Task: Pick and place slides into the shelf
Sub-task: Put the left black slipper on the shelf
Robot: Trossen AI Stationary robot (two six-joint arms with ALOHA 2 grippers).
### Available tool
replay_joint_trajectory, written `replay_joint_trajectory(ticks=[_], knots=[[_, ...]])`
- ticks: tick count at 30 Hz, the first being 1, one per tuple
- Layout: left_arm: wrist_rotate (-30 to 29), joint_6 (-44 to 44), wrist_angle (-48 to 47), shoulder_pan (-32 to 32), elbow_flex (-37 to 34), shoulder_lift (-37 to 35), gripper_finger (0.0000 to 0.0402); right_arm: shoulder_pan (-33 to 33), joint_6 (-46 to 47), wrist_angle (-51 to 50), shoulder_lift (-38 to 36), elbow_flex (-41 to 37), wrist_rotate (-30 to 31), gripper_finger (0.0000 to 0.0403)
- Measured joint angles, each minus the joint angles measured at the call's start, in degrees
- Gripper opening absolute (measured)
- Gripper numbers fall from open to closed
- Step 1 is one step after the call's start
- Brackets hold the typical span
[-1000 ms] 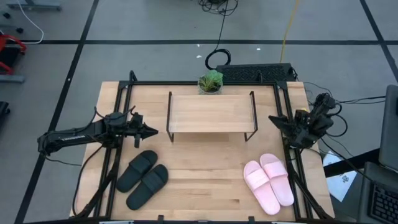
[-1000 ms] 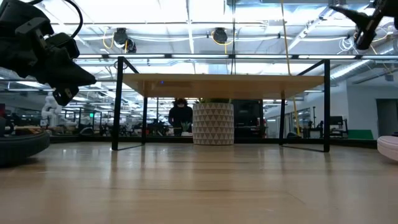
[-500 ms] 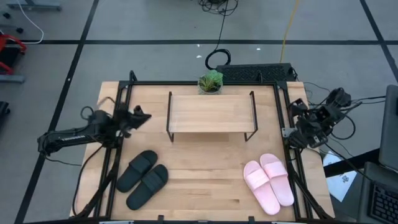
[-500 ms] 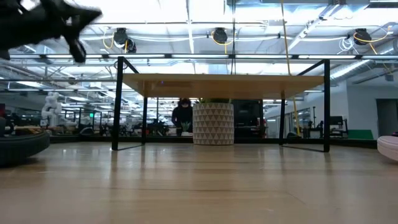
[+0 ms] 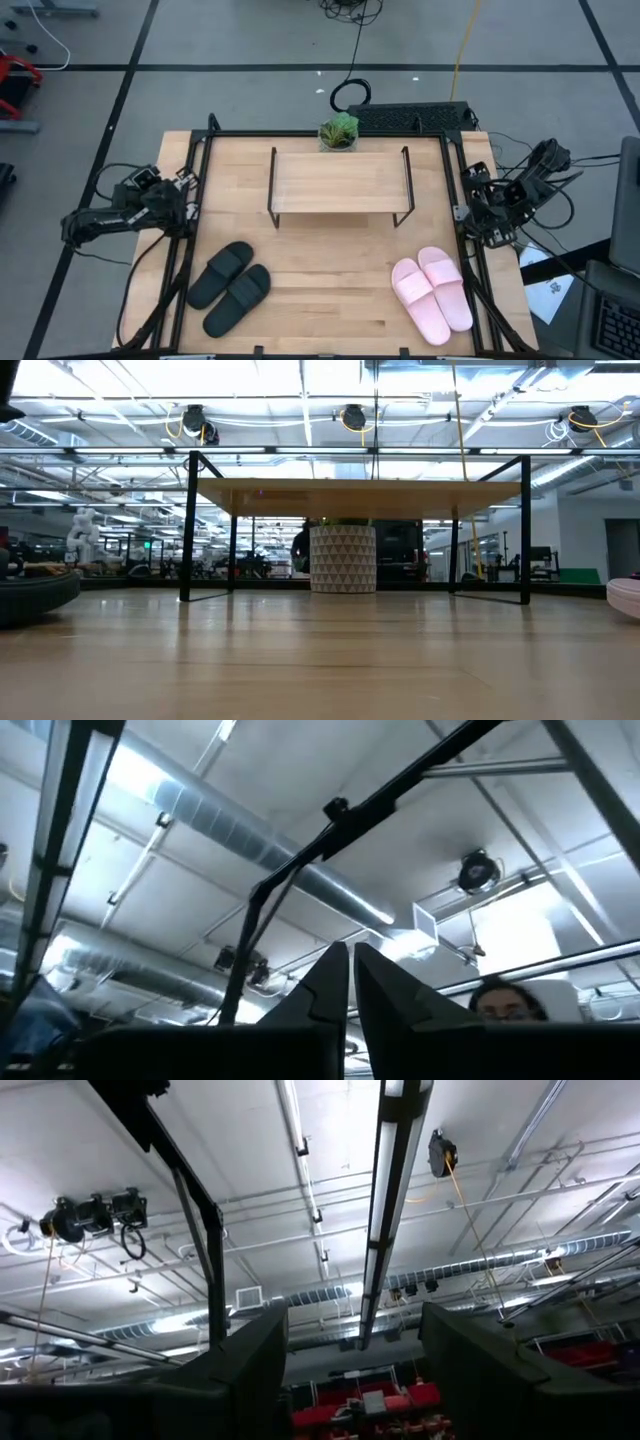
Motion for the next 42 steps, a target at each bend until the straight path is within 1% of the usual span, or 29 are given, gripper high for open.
replay_joint_trajectory(ticks=[5, 7, 9, 11, 13, 16, 20, 22, 25, 29, 31, 33, 35, 39, 42], knots=[[-4.4, 0.4, -2.3, -0.3, 0.0, 0.0, 0.0024, 0.0, 1.0, 0.0, 1.0, 0.0, 0.0, 0.0219], [-5.8, -0.8, -4.3, -0.3, 0.0, 0.0, 0.0024, 0.0, 1.7, 0.1, 1.3, 0.0, 0.0, 0.0219], [-6.3, -1.2, -8.0, -0.3, 1.2, 0.0, 0.0024, 0.0, 2.2, 0.2, 1.5, 0.0, 0.0, 0.0219], [-6.3, -1.1, -14.1, -0.3, 3.8, 0.0, 0.0024, 0.0, 3.2, 0.2, 1.6, 0.0, 0.0, 0.0219], [-6.2, -0.9, -22.2, -0.3, 8.0, 0.3, 0.0024, 0.0, 3.9, 0.2, 1.6, 0.0, 0.0, 0.0219], [-3.9, 1.8, -35.4, -0.3, 17.1, 1.6, 0.0024, 0.0, 4.6, 0.2, 1.9, 0.0, 0.0, 0.0219], [-0.2, 7.1, -53.2, -0.4, 31.6, 6.3, 0.0024, 0.0, 4.6, 0.2, 2.5, 0.0, 0.0, 0.0219], [0.2, 10.3, -65.1, -0.4, 39.1, 9.3, 0.0024, 0.0, 4.6, 0.2, 2.8, 0.0, 0.0, 0.0219], [-1.4, 13.5, -86.1, -0.4, 49.3, 15.1, 0.0024, 0.0, 5.8, 0.2, 3.4, 0.0, 0.0, 0.0219], [-4.6, 12.8, -113.1, -2.2, 59.1, 23.6, 0.0024, 0.0, 7.7, 0.2, 3.9, 0.0, 0.0, 0.0219], [-6.6, 11.6, -123.9, -3.8, 62.6, 27.3, 0.0024, 0.0, 7.7, 0.2, 3.9, 0.0, 0.0, 0.0219], [-7.1, 10.1, -131.6, -5.6, 65.0, 30.0, 0.0024, 0.0, 7.7, 0.2, 3.9, 0.0, 0.3, 0.0219], [-5.2, 9.3, -134.5, -7.3, 66.2, 31.7, 0.0024, 0.0, 7.1, 0.2, 3.9, 0.0, 2.1, 0.0219], [-0.2, 6.9, -134.1, -10.1, 66.3, 32.6, 0.0024, 0.0, 5.3, 0.4, 3.8, 0.0, 7.8, 0.0219], [0.3, 5.2, -134.2, -11.9, 66.3, 32.7, 0.0024, 0.0, 4.3, 0.4, 3.8, 0.0, 10.6, 0.0219]])
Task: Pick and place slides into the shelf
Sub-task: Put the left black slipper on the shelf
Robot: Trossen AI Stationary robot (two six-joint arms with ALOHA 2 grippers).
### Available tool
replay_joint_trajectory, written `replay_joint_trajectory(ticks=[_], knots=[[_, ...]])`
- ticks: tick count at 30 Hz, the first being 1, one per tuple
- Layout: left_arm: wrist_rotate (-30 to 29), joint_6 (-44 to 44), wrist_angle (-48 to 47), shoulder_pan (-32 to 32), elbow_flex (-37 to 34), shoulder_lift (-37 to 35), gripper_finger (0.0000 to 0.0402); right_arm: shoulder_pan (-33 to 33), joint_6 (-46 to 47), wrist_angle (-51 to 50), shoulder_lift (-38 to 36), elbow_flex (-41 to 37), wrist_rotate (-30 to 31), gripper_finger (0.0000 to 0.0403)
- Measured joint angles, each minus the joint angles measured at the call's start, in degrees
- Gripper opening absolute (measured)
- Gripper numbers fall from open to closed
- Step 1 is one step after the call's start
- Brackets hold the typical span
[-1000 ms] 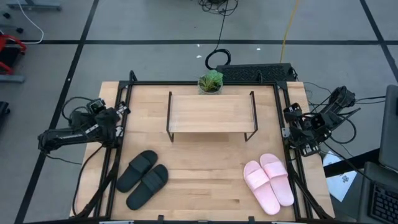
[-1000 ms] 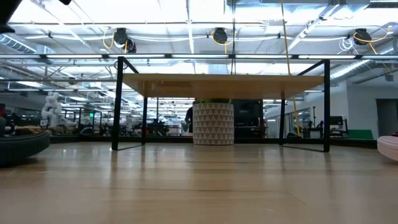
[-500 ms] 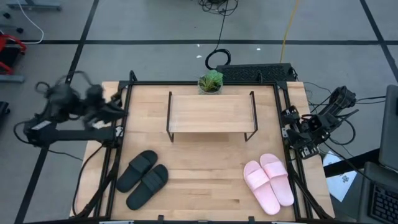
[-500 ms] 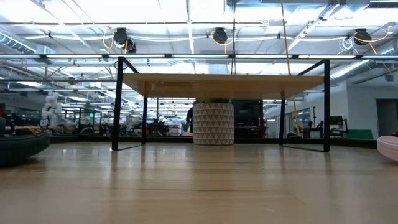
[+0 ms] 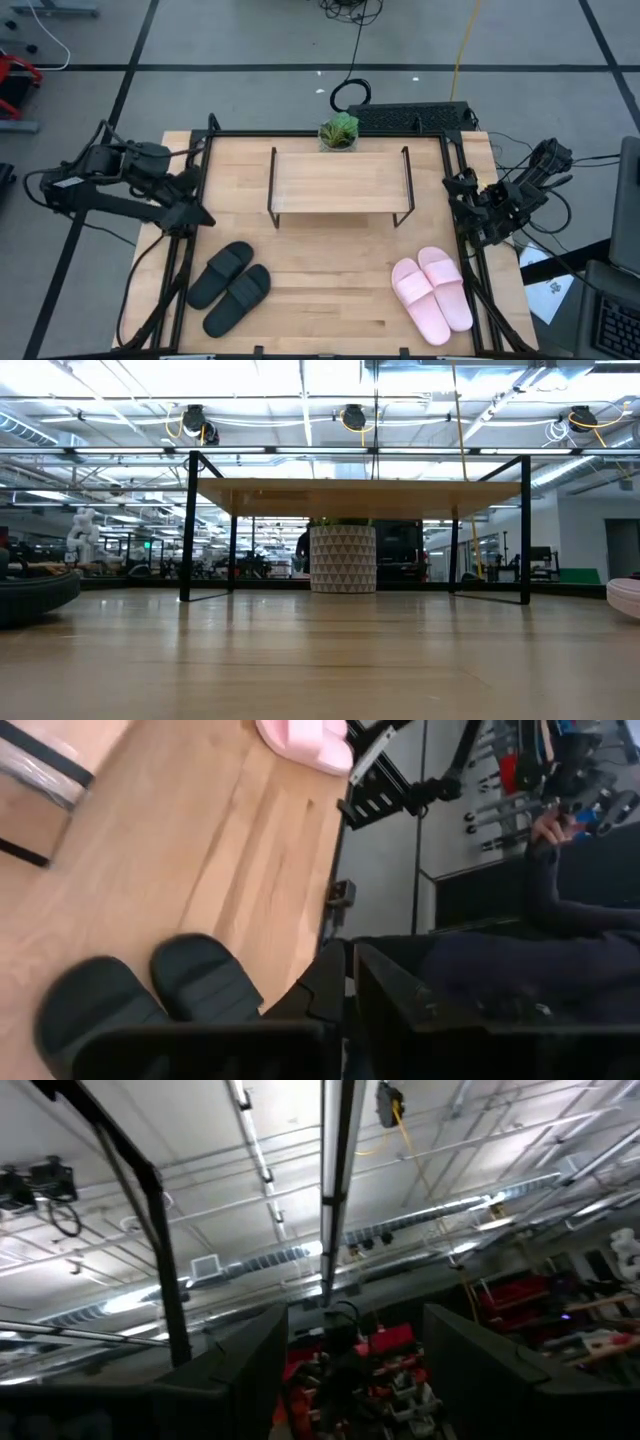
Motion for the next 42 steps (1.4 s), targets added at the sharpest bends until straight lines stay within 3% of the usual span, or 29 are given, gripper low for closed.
replay_joint_trajectory(ticks=[13, 22, 26, 31, 38, 42], knots=[[-2.8, -1.3, -4.3, -5.3, -1.3, 1.9, 0.0024, 0.0, -0.2, 0.0, 0.0, 0.0, -0.1, 0.0219], [-4.6, -3.8, -17.6, -18.0, -3.9, 7.6, 0.0024, 0.0, -0.1, 0.0, 0.0, 0.0, -0.1, 0.0219], [-6.4, -8.6, -18.1, -25.0, -4.6, 10.6, 0.0024, 0.0, -0.9, -0.1, 0.0, 0.0, -0.1, 0.0219], [-14.3, -16.2, -18.3, -35.2, -5.3, 13.8, 0.0024, 0.0, -3.1, -0.1, 0.0, 0.0, -0.1, 0.0219], [-21.2, -38.1, -15.9, -50.5, -8.4, 15.7, 0.0024, 0.0, -4.3, -0.1, 0.0, 0.0, -0.1, 0.0219], [-29.3, -49.1, -10.7, -58.8, -12.0, 15.7, 0.0024, 0.0, -4.7, -0.1, 0.0, 0.0, -0.1, 0.0219]])
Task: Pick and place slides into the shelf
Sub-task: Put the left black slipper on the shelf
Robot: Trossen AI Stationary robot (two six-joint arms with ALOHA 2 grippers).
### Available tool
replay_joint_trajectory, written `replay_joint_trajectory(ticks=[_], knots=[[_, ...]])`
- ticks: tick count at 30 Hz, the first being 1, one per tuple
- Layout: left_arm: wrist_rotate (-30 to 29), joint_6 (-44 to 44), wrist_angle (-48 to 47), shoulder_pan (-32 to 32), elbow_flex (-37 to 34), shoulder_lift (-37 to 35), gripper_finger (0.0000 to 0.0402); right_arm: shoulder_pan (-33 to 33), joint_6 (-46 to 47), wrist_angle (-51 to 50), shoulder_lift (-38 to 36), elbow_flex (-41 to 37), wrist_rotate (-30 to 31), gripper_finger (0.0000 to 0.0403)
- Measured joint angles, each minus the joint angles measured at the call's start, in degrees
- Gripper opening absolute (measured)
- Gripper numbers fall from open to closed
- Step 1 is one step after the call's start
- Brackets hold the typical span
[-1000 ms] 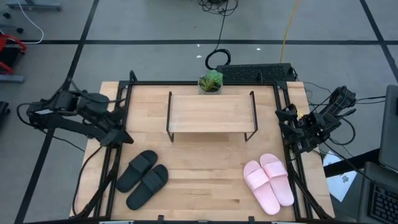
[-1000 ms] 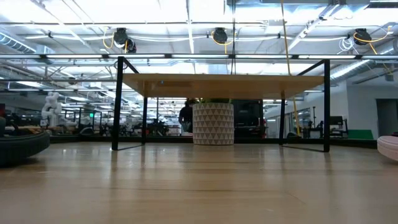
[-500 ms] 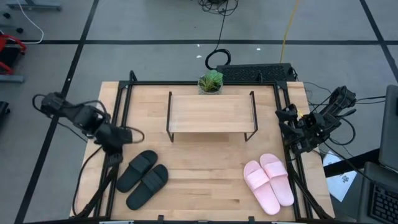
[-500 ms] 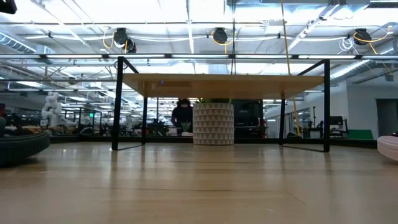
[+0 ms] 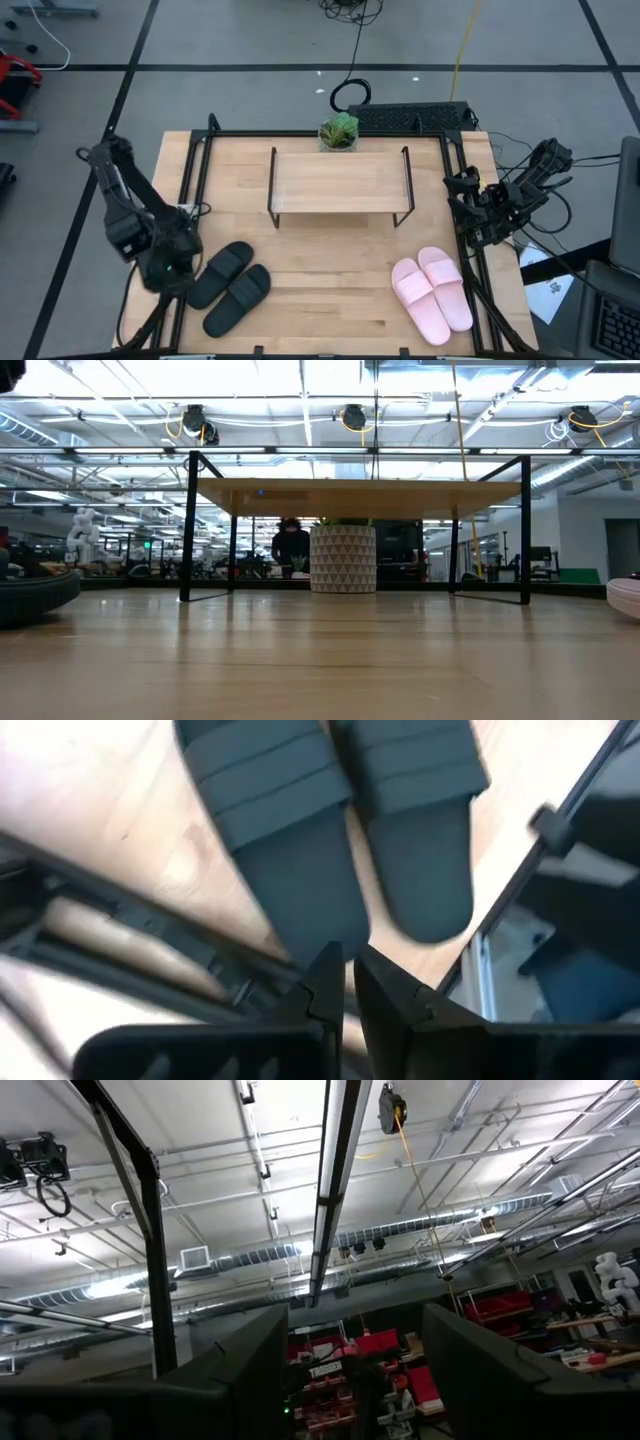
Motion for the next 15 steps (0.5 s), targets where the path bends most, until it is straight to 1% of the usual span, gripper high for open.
replay_joint_trajectory(ticks=[3, 5, 9, 12, 15], knots=[[-6.9, -7.2, 2.0, -5.2, -3.1, 0.0, 0.0024, 0.0, -0.1, 0.0, 0.0, 0.0, 0.0, 0.0219], [-9.8, -11.9, 3.1, -8.0, -5.6, 0.1, 0.0024, 0.0, 0.0, 0.0, 0.0, 0.0, 0.0, 0.0219], [-11.7, -19.4, 4.8, -12.3, -10.3, 0.5, 0.0024, 0.0, 0.5, 0.0, 0.0, 0.0, 0.0, 0.0219], [-13.6, -21.3, 7.6, -14.6, -12.5, 2.0, 0.0024, 0.0, 0.5, 0.0, 0.0, 0.0, 0.0, 0.0219], [-15.8, -21.7, 10.5, -15.8, -13.3, 4.0, 0.0024, 0.0, 0.6, 0.0, 0.0, 0.0, 0.0, 0.0219]])
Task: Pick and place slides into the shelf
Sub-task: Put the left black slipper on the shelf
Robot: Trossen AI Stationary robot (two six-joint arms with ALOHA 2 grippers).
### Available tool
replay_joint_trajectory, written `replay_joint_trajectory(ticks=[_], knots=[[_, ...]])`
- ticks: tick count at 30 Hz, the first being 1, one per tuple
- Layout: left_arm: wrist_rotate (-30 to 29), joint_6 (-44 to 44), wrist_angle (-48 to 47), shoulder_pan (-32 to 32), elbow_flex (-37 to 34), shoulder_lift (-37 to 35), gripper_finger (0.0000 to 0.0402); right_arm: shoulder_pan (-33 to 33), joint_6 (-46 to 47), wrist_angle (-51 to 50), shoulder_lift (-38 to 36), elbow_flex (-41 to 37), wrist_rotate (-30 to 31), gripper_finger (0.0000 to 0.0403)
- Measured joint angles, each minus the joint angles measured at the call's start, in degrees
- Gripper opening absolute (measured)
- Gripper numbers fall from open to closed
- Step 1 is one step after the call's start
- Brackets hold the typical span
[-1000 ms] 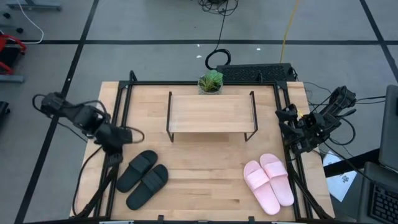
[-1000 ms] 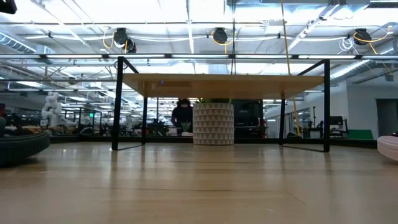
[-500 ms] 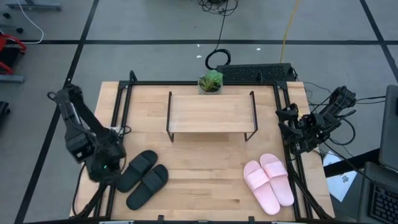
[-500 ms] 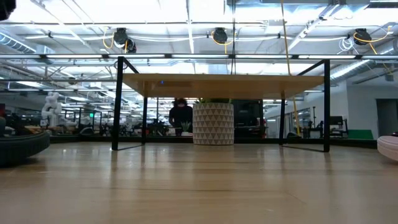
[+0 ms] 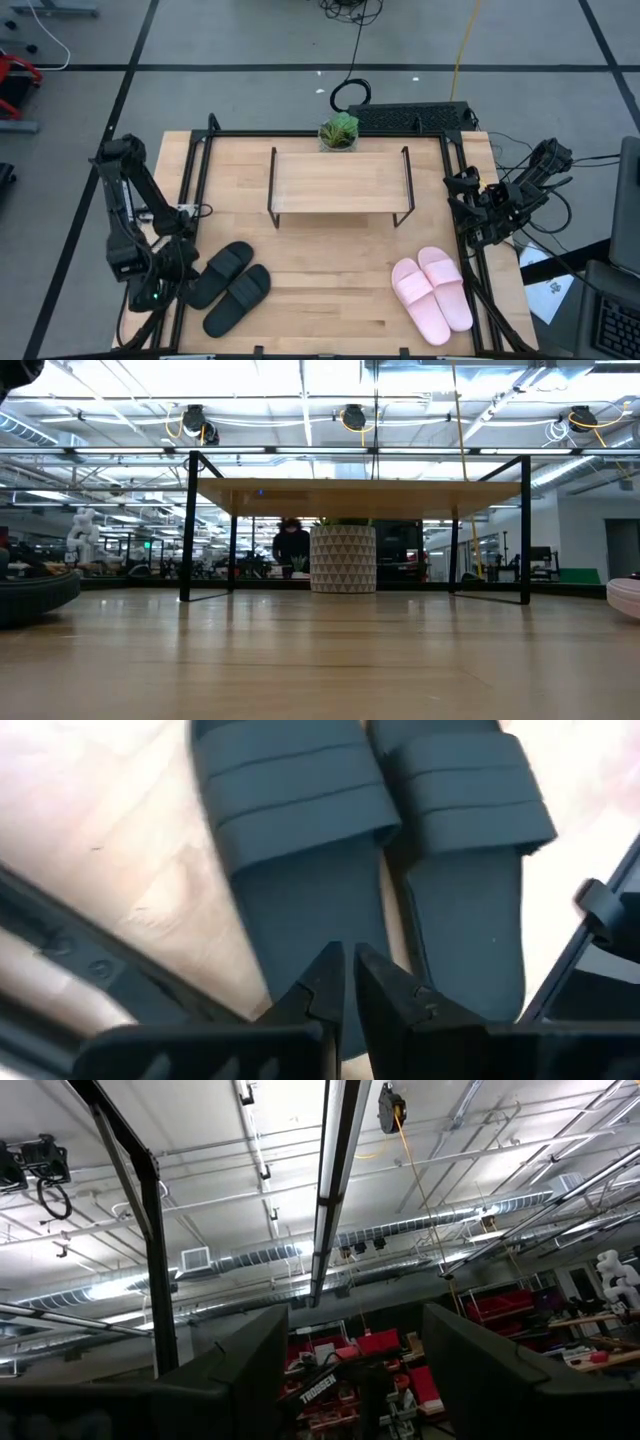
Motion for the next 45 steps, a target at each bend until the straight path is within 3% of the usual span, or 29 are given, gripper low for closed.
replay_joint_trajectory(ticks=[7, 14, 18, 24, 33, 45], knots=[[-2.7, -1.4, 1.6, -0.4, 0.0, 4.4, 0.0048, 0.0, -0.3, 0.0, 0.0, 0.0, 0.0, 0.0219], [-3.5, -3.0, 1.3, -0.3, 0.0, 8.5, 0.0122, 0.0, -0.6, 0.0, 0.0, 0.0, 0.0, 0.0219], [-1.2, -3.0, -1.3, -0.3, 0.0, 10.4, 0.0163, 0.0, -0.6, 0.0, 0.0, 0.0, 0.0, 0.0219], [-1.1, -2.1, -4.8, -0.3, 0.0, 12.5, 0.0202, 0.0, -0.4, 0.0, 0.0, 0.0, 0.0, 0.0219], [-0.2, -1.7, -8.4, -0.3, -0.1, 13.7, 0.0209, 0.0, -0.4, 0.0, 0.0, 0.0, 0.0, 0.0219], [0.1, -7.5, -1.0, 0.7, -7.5, 14.0, 0.0209, 0.0, -0.4, 0.0, 0.0, 0.0, 0.0, 0.0219]])
